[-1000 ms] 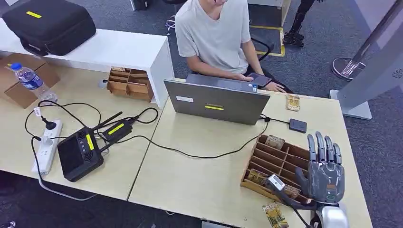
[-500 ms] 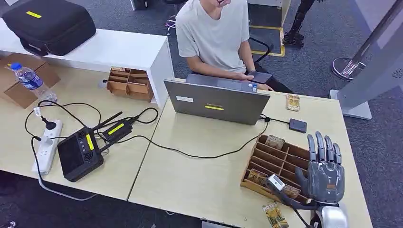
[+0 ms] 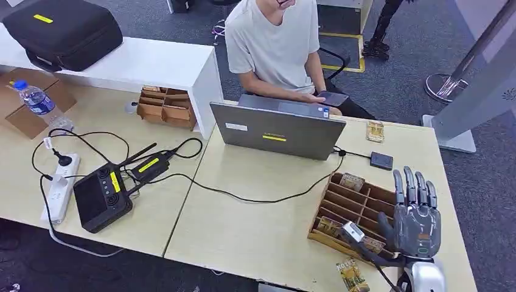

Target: Pass the card to the sensor for recognition and then transmit it.

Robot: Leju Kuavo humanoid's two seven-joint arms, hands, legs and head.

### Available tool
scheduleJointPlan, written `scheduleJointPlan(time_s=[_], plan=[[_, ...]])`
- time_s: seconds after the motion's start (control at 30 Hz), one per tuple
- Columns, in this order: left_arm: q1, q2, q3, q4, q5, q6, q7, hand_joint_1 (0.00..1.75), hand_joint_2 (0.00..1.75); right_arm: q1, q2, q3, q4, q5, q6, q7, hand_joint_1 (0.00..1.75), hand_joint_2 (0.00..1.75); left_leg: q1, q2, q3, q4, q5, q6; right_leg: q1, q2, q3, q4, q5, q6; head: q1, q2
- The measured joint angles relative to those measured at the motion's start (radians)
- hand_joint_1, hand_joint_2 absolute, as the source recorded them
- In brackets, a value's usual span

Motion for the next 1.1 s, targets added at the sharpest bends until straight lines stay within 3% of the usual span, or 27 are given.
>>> scheduleJointPlan(time_s=[0.5,0.73,1.1], plan=[[0.0,-0.001,0.0,0.0,0.003,0.001,0.0,0.0,1.75,0.007,-0.011,0.001,0.002,-0.052,0.015,-0.013,1.75,1.75,0.0,0.0,0.0,0.0,0.0,0.0,0.0,0.0,0.0,0.0,0.0,0.0,0.0,0.0],[0.0,-0.003,0.0,0.0,0.003,0.003,0.0,0.0,1.75,0.024,-0.011,0.001,-0.04,-0.072,-0.101,-0.062,1.75,1.75,0.0,0.0,0.0,0.0,0.0,0.0,0.0,0.0,0.0,0.0,0.0,0.0,0.0,0.0],[0.0,-0.005,0.0,0.0,0.003,0.003,0.0,0.0,1.75,0.043,-0.011,0.001,-0.097,-0.072,-0.102,-0.07,1.75,1.75,0.0,0.0,0.0,0.0,0.0,0.0,0.0,0.0,0.0,0.0,0.0,0.0,0.0,0.0]])
